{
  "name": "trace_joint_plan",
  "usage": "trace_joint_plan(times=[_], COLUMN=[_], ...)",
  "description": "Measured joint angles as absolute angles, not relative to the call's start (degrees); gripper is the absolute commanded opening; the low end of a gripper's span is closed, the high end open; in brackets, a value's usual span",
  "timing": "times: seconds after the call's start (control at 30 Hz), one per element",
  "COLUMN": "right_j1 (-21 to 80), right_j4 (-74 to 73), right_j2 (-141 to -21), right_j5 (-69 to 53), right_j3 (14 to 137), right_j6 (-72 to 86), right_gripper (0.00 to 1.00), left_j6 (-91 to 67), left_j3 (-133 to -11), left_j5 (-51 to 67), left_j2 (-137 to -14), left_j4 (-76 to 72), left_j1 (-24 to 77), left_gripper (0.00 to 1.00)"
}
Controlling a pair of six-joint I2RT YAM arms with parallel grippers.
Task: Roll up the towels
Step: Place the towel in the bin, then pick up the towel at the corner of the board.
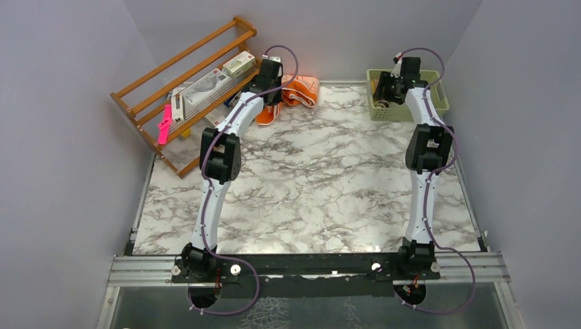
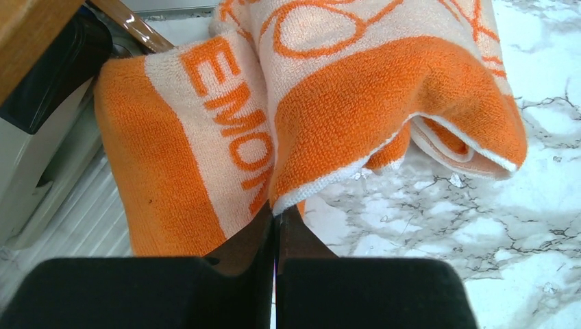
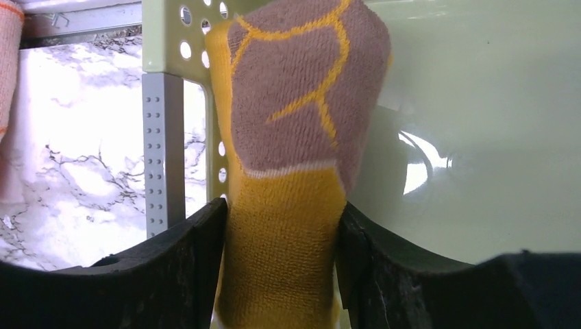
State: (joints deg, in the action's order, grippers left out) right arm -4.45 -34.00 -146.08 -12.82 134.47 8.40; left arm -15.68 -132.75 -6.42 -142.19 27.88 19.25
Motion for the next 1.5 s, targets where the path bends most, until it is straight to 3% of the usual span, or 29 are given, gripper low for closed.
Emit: trace_joint_plan(times=[0.4, 0.73, 1.2, 1.3, 1.43, 1.5], right_j1=[-4.45, -4.45, -4.4, -4.49, -4.95, -5.26], right_j4=[-35.38, -33.01, -27.05, -25.1, -22.94, -22.92], right_j2=[-146.08, -144.62, -137.08, -136.33, -136.29, -136.35], right_j5=[-11.7, -17.96, -21.47, -21.23, -19.94, -18.52], right_j3=[135.15, 132.16, 125.38, 124.31, 123.81, 124.42], right_j6=[7.68, 8.82, 10.83, 11.84, 13.87, 14.76], right_gripper=[0.56, 0.56, 0.56, 0.44, 0.1, 0.01], left_j6=[-15.64, -15.49, -14.92, -14.79, -14.61, -14.59], left_j3=[-132.49, -132.29, -132.2, -132.2, -132.2, -132.2], left_j5=[-6.02, -5.39, -3.68, -3.42, -3.18, -3.11], left_j2=[-142.19, -142.19, -142.19, -142.19, -142.19, -142.19], left_j4=[27.46, 27.46, 27.44, 27.46, 27.46, 27.44], left_j1=[19.22, 19.14, 18.68, 18.55, 18.46, 18.44], left_gripper=[0.0, 0.0, 0.0, 0.0, 0.0, 0.0])
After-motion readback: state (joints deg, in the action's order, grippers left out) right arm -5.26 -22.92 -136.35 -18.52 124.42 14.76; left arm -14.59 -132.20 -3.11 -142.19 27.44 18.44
